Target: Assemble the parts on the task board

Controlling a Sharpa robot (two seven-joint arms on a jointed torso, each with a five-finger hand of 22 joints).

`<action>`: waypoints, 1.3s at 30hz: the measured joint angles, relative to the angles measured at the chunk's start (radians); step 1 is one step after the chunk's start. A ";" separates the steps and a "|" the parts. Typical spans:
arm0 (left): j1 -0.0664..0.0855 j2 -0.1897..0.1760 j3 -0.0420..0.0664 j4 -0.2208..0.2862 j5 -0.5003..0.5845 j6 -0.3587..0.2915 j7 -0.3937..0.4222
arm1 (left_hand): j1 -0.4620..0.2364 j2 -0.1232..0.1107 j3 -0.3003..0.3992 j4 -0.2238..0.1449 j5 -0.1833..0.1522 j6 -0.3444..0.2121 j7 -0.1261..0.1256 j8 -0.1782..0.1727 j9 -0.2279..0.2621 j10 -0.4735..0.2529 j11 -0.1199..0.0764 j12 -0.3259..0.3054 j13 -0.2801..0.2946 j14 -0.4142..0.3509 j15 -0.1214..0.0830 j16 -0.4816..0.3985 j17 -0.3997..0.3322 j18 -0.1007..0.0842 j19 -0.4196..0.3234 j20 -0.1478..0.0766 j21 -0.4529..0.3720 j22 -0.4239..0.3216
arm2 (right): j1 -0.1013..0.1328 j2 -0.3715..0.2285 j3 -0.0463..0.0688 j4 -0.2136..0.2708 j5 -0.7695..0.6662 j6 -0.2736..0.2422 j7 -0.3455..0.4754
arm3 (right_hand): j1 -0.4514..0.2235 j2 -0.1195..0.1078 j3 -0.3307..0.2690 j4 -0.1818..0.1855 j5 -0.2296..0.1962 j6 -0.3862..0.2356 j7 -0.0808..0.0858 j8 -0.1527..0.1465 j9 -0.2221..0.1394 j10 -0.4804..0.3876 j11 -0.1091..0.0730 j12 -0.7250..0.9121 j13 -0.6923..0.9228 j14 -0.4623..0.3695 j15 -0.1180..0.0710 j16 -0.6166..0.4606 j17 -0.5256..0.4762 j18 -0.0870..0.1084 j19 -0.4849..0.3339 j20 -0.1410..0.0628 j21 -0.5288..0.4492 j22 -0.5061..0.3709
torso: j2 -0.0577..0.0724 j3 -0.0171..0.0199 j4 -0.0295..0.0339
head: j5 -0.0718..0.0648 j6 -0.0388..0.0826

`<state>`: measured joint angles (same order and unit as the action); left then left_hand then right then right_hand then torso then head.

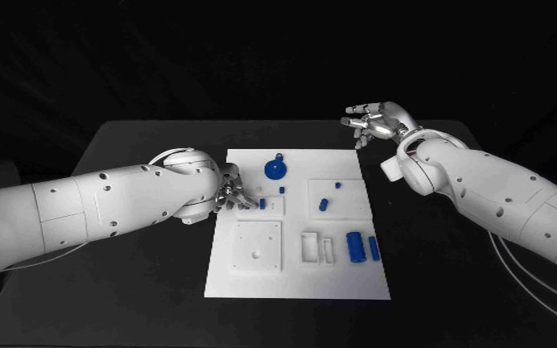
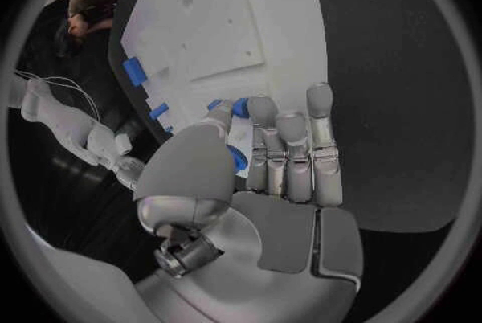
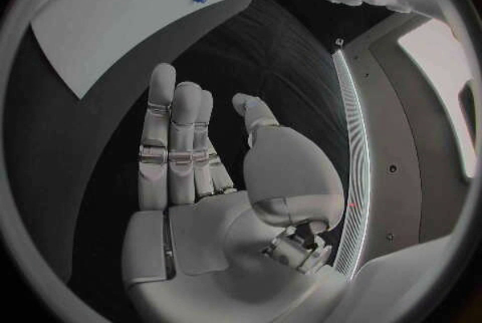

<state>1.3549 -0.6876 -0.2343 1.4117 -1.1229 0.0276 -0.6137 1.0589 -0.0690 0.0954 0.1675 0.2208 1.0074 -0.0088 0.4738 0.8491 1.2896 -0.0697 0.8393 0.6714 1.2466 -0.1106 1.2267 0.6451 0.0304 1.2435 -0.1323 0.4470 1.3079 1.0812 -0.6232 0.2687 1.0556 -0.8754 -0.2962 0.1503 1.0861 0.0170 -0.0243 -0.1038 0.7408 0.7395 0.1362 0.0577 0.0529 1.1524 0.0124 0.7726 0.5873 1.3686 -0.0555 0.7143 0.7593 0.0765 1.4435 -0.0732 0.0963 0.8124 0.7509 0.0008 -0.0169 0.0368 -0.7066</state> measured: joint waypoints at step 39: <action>0.006 -0.046 0.027 0.014 0.044 -0.006 -0.001 | -0.082 -0.088 0.049 0.122 -0.116 -0.016 0.005 -0.001 -0.002 -0.010 0.004 0.000 -0.006 -0.003 0.003 0.000 -0.006 0.000 -0.004 0.004 -0.008 0.000 | -0.013 0.000 0.000 -0.004 0.000 0.003 0.000 | -0.004 -0.004 0.000 0.000 0.000 0.000 0.000 0.000 0.000 0.000 0.000 0.000 0.000 0.000 0.000 0.000 0.000 0.000 0.000 0.000 0.000 -0.002 | 0.000 0.0002 -0.0007 | -0.002 0.001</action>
<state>1.3611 -0.7332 -0.2077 1.4257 -1.0793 0.0216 -0.6146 0.9767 -0.1575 0.1440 0.2898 0.1048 0.9913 -0.0036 0.4724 0.8471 1.2798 -0.0654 0.8393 0.6654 1.2432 -0.1071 1.2267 0.6395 0.0305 1.2399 -0.1287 0.4390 1.3074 1.0686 -0.6230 0.2687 1.0517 -0.8753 -0.2932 0.1498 1.0821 0.0129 -0.0244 -0.1037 0.7407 0.7397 0.1361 0.0577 0.0529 1.1525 0.0124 0.7726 0.5872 1.3686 -0.0555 0.7143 0.7593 0.0765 1.4435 -0.0732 0.0963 0.8104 0.7505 0.0010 -0.0175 0.0344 -0.7058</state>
